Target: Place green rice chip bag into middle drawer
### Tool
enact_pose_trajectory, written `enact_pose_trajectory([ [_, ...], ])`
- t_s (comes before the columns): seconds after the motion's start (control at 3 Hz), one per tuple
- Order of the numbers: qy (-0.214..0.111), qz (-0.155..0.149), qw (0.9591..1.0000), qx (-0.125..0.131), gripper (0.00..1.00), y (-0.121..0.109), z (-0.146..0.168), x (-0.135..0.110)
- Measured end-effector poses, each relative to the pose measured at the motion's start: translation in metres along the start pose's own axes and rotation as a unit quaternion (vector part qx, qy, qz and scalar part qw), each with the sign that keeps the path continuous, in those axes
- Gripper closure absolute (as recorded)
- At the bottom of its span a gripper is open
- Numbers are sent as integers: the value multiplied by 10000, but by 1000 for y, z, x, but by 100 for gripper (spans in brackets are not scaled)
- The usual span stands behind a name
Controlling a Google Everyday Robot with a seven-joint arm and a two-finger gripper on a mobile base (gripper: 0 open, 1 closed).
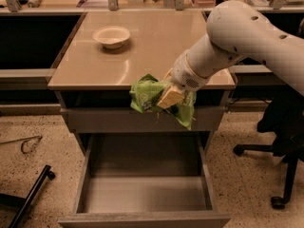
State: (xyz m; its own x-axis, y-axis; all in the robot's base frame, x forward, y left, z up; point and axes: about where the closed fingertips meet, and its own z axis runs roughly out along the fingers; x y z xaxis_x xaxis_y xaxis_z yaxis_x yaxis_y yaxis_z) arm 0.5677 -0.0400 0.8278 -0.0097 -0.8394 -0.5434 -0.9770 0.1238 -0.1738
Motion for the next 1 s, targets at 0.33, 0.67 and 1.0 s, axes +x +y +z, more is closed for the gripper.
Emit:
enact_pose_trajectory([
  [0.33, 0, -1, 10000, -1, 100, 0, 0, 0],
  [0.67, -102, 10, 9999, -57, 100, 19, 25, 22],
  [1.0, -15, -93, 9997, -222, 100, 52, 63, 52],
])
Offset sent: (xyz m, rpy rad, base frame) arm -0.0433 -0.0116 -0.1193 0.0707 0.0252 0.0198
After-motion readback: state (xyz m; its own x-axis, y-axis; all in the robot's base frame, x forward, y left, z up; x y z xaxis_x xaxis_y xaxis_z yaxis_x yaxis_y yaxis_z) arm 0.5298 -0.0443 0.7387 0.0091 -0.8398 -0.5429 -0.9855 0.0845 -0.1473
